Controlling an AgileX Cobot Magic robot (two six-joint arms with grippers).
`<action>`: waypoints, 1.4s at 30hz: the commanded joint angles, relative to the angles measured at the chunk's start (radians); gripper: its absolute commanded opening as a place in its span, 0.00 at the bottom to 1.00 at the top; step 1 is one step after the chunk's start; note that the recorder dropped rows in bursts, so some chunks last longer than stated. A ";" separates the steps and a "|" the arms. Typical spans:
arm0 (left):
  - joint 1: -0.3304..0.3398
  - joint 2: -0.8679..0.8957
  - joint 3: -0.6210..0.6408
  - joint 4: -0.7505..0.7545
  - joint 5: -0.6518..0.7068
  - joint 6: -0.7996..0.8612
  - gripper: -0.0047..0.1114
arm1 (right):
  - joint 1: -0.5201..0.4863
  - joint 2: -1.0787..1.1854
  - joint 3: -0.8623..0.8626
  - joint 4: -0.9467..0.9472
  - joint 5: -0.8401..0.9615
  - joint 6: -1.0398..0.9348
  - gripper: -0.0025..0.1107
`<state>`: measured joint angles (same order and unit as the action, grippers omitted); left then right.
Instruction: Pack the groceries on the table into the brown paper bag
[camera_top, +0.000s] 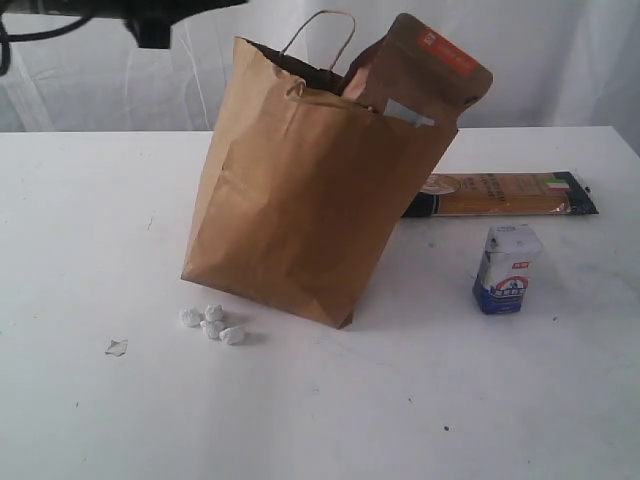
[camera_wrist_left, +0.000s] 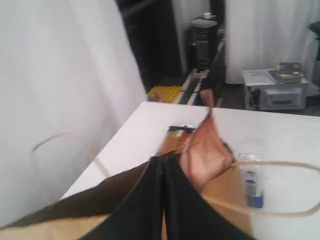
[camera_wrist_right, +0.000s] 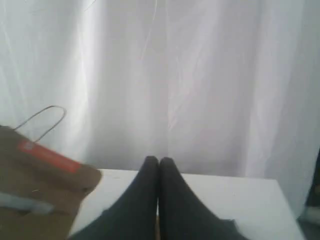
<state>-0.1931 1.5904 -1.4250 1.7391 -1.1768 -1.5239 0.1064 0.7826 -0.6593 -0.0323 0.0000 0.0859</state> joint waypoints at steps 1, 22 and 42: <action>0.170 -0.045 0.078 0.005 0.145 -0.075 0.04 | -0.132 0.349 -0.112 -0.014 -0.207 -0.135 0.02; 0.327 -0.581 0.802 0.005 1.245 -0.578 0.04 | -0.207 1.426 -1.083 0.289 0.753 -1.807 0.02; 0.327 -0.681 0.809 0.005 1.065 -0.426 0.04 | -0.207 1.437 -1.086 0.931 0.430 -1.395 0.58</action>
<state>0.1355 0.9166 -0.6198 1.7330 -0.0951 -1.9549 -0.0981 2.2174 -1.7405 0.8759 0.5827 -1.4718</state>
